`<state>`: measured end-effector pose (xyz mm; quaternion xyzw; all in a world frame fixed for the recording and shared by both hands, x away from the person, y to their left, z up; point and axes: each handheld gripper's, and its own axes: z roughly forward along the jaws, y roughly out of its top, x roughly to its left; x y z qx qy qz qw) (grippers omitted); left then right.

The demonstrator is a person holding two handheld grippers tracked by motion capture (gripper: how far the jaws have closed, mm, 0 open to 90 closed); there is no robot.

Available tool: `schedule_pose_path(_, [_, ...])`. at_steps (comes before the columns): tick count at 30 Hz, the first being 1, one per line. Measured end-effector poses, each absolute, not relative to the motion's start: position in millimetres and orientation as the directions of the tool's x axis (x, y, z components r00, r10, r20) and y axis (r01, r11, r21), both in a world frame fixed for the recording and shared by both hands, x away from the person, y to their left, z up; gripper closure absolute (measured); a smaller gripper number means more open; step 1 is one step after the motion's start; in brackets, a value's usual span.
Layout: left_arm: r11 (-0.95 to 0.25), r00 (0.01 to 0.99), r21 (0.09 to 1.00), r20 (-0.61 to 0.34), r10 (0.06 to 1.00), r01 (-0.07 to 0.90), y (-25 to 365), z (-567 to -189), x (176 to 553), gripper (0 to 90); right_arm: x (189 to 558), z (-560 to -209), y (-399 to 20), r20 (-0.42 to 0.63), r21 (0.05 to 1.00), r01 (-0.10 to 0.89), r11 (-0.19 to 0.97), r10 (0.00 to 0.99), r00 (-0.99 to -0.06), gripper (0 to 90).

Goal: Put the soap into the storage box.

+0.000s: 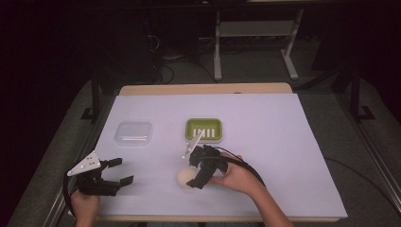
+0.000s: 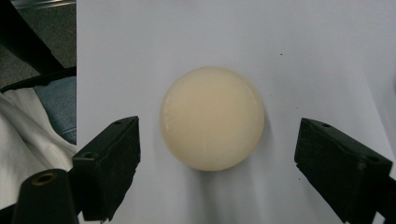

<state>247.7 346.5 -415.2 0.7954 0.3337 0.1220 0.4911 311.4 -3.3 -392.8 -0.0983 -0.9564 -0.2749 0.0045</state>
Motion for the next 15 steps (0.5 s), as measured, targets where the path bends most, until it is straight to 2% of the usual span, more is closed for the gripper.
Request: schedule_pose_path(15, [-0.294, 0.747, 0.863, -0.135, 0.651, 0.411, 346.6, -415.2, 247.8, 13.2, 312.8, -404.9, 13.9, 0.07, 0.49, 0.193, 0.85, 0.183, -0.981, 13.9])
